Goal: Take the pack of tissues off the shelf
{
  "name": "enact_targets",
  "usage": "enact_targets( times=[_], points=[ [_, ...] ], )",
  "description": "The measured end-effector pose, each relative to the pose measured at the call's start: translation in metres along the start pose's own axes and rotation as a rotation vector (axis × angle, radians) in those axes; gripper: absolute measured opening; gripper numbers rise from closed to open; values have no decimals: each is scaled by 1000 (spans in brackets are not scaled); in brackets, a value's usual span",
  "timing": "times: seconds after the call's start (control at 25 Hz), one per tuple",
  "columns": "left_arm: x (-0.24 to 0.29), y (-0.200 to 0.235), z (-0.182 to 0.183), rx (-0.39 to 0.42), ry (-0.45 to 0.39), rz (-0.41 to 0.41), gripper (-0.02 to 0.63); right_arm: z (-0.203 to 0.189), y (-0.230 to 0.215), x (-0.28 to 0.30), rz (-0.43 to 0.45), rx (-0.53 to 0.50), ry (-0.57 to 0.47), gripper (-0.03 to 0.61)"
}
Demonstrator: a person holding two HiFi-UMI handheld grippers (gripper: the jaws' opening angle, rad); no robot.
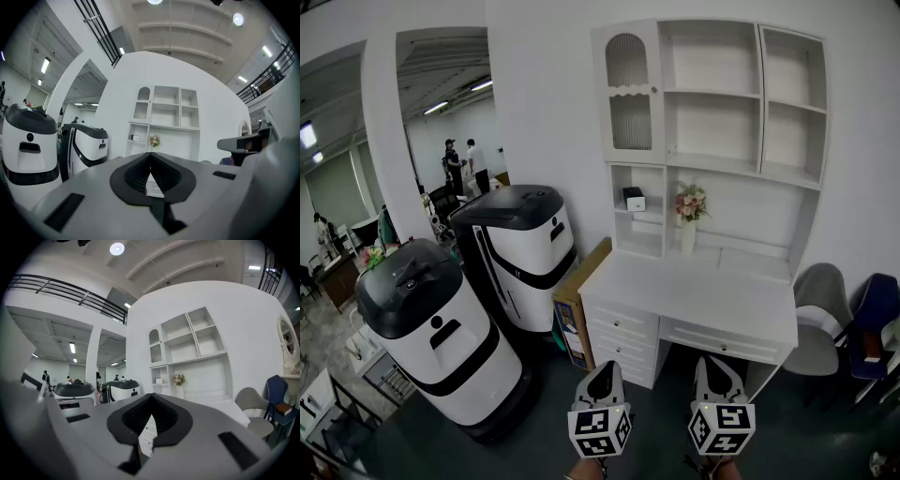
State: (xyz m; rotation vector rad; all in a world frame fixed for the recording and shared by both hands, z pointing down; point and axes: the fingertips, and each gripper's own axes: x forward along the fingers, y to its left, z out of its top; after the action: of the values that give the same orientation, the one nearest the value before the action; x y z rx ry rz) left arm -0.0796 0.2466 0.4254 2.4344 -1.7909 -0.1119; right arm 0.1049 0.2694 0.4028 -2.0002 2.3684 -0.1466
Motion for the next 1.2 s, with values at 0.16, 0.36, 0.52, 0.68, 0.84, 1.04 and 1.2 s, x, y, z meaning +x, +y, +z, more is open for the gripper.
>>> enact_targets(
  times=[0.16, 0.36, 0.52, 0.68, 0.84, 1.04, 1.2],
  points=[
    [-4, 2, 0, -1, -2, 3, 18, 0, 4, -2, 5, -6, -2, 5],
    [-8, 5, -2, -5, 3, 11, 18, -2, 6, -6, 11, 1, 1, 5],
    [-11, 7, -3, -9, 3, 15, 18, -2, 9, -6, 32, 35, -17, 7],
    [-13, 8, -5, -13, 5, 21, 18, -4, 12, -5, 30, 19, -7, 13],
    [-13, 8, -5, -18, 5, 28, 18, -5, 10, -5, 38, 17, 0, 57],
    [-14, 7, -6, -16, 0, 36, 18, -5, 4, -3, 41, 22, -10, 186],
    [-15, 6, -4, -9, -2, 45, 18, 1, -2, -4, 26, 0, -35, 346]
  ],
)
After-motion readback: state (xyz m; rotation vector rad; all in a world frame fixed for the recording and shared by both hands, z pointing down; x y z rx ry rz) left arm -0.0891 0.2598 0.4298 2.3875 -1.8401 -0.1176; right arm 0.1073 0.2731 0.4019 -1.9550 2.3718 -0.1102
